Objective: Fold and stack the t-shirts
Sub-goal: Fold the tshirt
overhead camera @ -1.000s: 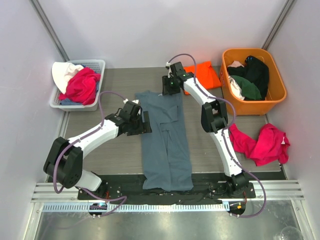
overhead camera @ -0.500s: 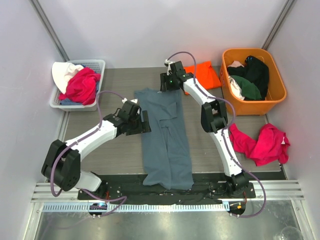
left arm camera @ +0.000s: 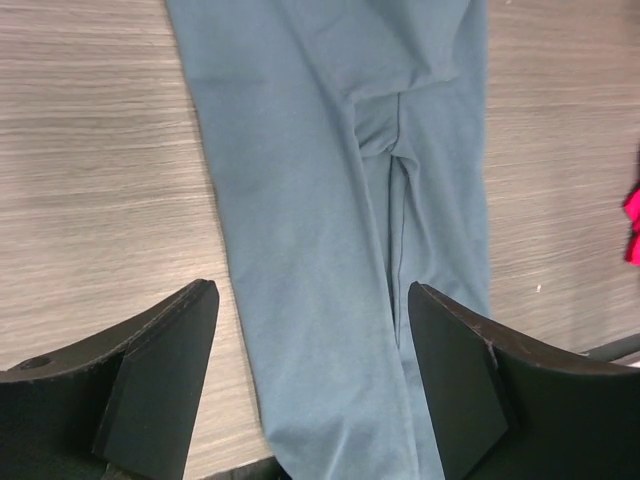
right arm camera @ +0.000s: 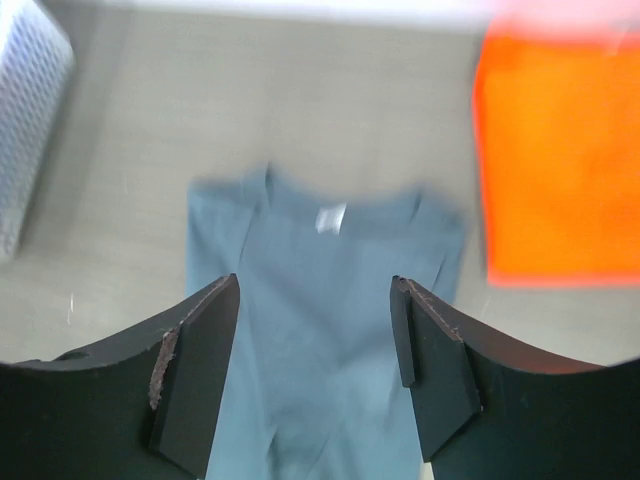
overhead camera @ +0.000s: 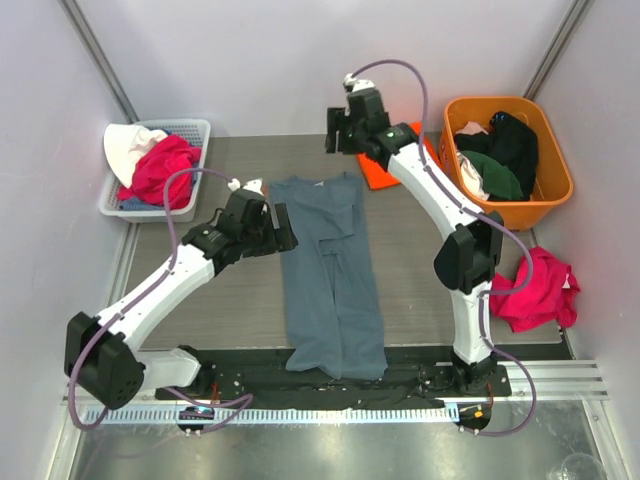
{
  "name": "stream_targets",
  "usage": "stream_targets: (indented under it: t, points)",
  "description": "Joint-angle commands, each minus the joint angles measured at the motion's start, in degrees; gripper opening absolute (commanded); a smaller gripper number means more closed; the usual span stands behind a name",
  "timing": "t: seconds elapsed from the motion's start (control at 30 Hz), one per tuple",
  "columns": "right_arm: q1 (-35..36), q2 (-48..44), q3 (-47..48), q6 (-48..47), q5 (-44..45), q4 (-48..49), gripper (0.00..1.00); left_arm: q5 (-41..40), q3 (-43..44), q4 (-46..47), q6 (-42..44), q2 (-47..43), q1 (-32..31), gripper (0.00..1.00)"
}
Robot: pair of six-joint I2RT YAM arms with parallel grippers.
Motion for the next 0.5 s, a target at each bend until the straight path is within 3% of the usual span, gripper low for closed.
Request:
stream_targets:
  t: [0.0,0.23,0.47]
  points:
    - [9.1,-1.8,-10.1,7.7,12.8,-8.2,0.70,-2.6,1.1,-4.0,0.1,-6.1,0.1,0.82]
    - [15.6,-4.2,-23.7,18.2,19.4,-4.0,0.70,-4.0,-3.8,-7.9,-1.7,-15.3,0.1,0.83]
    - [15.7,-1.6,-26.7,19.1,20.1,-0.5,0.71,-5.5,-7.4,-11.0,-2.8,-22.4,0.1,0.85]
